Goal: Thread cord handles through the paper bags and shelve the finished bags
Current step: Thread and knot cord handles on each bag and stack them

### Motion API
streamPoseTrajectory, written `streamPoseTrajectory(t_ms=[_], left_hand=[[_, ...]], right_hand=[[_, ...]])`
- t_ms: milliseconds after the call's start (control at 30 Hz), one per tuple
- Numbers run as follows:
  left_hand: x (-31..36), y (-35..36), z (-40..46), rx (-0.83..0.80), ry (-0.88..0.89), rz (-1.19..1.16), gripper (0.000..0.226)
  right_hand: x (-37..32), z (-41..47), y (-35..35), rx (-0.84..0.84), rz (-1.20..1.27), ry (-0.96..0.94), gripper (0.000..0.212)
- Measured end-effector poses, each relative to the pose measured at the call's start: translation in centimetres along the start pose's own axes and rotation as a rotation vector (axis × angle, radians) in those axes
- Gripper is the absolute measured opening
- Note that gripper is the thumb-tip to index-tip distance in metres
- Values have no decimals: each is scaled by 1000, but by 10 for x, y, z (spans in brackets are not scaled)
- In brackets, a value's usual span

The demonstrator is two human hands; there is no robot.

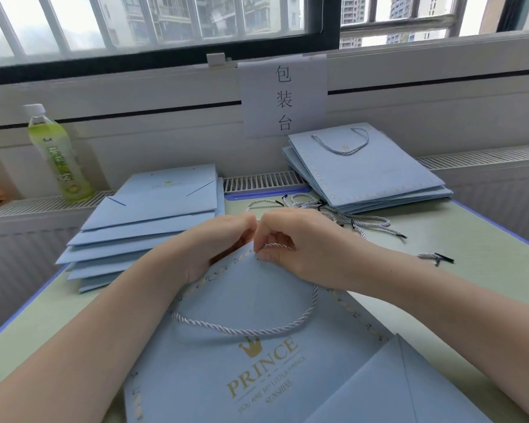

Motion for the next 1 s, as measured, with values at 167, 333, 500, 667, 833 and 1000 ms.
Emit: streamPoseTrajectory(t_ms=[167, 333, 500, 667, 833, 1000], left_hand=[[1, 1, 5, -23, 35, 18, 41], [2, -1, 0, -44, 94, 64, 37], [5, -3, -3, -19, 124, 106, 52], [7, 1, -3, -18, 209, 327, 36], [18, 2, -7, 6, 318, 352, 52], [33, -6, -12, 200, 482, 446, 50]], right_hand=[[3, 1, -2, 41, -27, -13, 4], [8, -1, -2, 23, -32, 10, 7], [9, -5, 1, -53, 20, 85, 14], [8, -4, 4, -17, 110, 109, 8], [14, 0, -21, 338, 511, 208, 19], [22, -1, -33, 500, 516, 260, 13]])
Point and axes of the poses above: each hand's wrist, its own z-axis towards the middle knuckle, its own y-axis out of the palm, x = y × z, the point moved 4 cm from there along z, towards the middle knuckle, and after that the axes turned 2 degrees about y, right-handed, at the moved point
